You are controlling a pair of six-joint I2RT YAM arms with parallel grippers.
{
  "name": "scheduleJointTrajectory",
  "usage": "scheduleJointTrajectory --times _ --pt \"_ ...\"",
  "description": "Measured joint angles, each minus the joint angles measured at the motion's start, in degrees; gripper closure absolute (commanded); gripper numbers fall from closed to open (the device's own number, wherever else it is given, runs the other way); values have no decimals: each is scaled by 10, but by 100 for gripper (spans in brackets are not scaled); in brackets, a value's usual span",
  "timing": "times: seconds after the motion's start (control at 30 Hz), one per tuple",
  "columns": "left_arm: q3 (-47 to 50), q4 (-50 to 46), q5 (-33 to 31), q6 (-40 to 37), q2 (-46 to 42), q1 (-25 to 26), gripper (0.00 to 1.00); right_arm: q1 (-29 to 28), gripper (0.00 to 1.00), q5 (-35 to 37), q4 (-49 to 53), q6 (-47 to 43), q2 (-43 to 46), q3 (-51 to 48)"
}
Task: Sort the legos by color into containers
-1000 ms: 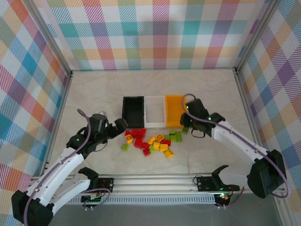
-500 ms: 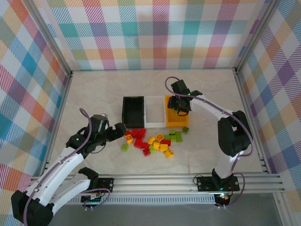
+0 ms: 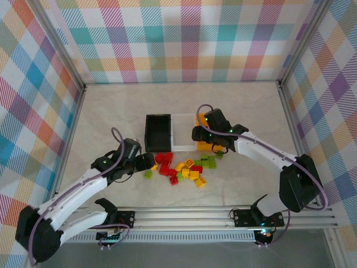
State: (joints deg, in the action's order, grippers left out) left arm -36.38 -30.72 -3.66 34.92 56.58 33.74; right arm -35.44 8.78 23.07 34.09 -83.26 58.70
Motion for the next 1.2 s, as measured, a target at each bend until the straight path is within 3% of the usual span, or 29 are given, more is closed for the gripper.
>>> scheduleJointTrajectory --times 0.3,0.57,0.8,1.07,1.2 --pt "2 105 -8 -31 139 4 27 0 21 0 -4 9 40 -47" --pt "2 145 -9 -37 204 4 42 0 20 8 -10 15 71 -65" --pt "25 171 -9 -28 202 4 63 0 20 17 -7 21 77 -69" --pt "41 127 -14 -13 100 7 73 0 21 27 2 28 96 -70" --pt "4 65 -29 -11 48 7 75 0 21 27 7 30 107 -70"
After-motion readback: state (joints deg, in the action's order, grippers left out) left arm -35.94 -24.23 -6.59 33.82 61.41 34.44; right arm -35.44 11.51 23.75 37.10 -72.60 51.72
